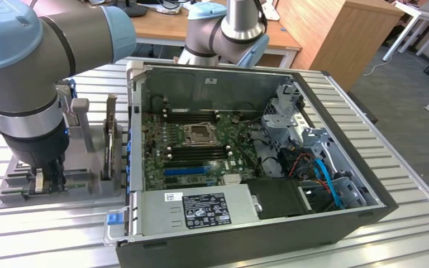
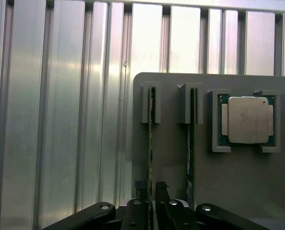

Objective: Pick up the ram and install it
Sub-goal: 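Pick up the ram and move it above insertion slot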

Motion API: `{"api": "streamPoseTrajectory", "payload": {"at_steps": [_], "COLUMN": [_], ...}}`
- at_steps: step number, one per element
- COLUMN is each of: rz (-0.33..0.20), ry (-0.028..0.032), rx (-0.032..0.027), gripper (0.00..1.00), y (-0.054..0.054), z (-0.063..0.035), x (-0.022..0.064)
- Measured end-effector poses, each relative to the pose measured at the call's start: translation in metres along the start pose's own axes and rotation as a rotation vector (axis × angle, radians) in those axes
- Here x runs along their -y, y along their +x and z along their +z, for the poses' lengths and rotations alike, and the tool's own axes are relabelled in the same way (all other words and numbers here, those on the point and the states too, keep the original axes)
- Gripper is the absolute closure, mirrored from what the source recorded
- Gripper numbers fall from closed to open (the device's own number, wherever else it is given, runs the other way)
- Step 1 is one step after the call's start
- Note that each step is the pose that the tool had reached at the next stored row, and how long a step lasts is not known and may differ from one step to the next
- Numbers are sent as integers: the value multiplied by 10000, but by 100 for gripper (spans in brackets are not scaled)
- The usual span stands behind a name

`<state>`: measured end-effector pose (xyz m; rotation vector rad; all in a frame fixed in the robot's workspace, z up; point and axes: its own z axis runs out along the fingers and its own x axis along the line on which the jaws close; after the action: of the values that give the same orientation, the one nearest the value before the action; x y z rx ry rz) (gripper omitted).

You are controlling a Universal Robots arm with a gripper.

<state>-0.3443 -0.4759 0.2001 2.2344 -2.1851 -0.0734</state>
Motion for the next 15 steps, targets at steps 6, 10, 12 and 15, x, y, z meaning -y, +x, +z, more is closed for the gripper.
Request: {"api": "streamPoseTrajectory", "payload": {"at_steps": [6,10,12,15], "rz": [2,3,2,2], "ry": [1,2,1,1], "rx": [1,2,2,1], "gripper": [79,79,79,79], "y": [9,16,17,17], "z": [0,0,0,-1], "x": [10,10,11,11]}}
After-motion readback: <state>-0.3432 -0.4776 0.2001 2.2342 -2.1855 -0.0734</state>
